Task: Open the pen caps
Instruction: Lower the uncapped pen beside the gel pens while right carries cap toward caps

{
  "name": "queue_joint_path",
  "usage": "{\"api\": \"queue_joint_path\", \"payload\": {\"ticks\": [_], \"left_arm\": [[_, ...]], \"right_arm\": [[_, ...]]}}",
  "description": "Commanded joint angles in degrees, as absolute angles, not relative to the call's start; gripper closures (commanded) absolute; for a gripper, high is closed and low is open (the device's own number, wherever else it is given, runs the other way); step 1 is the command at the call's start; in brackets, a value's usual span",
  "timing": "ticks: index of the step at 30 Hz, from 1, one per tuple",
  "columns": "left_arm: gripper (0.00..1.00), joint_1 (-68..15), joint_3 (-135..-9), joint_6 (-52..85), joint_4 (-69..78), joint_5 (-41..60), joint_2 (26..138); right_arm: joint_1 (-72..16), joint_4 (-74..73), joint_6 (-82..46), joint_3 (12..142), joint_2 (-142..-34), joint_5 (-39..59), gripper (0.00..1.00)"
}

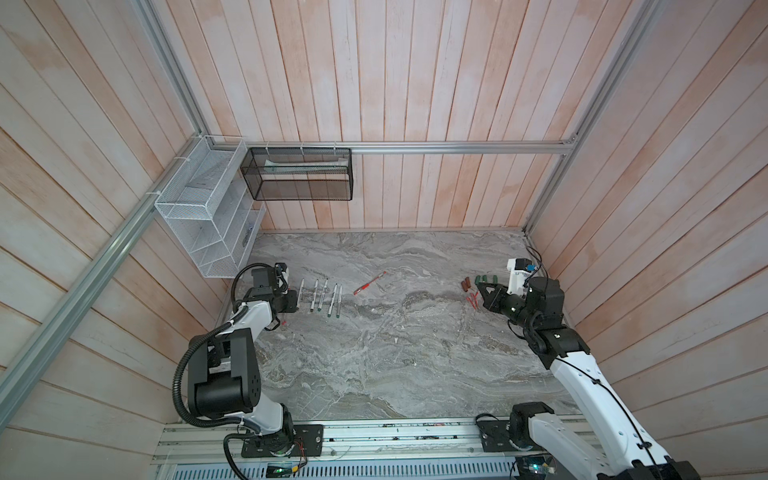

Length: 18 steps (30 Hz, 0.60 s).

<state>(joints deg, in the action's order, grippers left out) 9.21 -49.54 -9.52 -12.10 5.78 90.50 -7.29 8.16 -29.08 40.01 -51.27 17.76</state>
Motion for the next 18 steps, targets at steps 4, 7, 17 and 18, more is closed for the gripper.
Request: {"api": "queue_joint_path", "payload": {"ticks": [4,7,17,18], "left_arm": [[1.0,9.2,-52.2,-10.3,-13.6,6.2,94.2],[1.0,9.2,-52.4,-10.2,-13.1,3.5,96.1],[0.98,9.2,-52.1,-9.1,-12.6,1.7,98.3],[0.95,9.2,-51.9,-9.1,-12.7,1.7,98.1]], "right_arm": [[-5.8,8.5,-27.6,38.9,-50.1,19.9,1.0],[-5.5,7.8,-27.9,38.5,-49.6,19.5,1.0],[-4.1,7.5,-26.9,38.0,-50.6,20.5,1.0],[-3.7,7.9,-26.7,38.1,-50.7,20.7,1.0]]}}
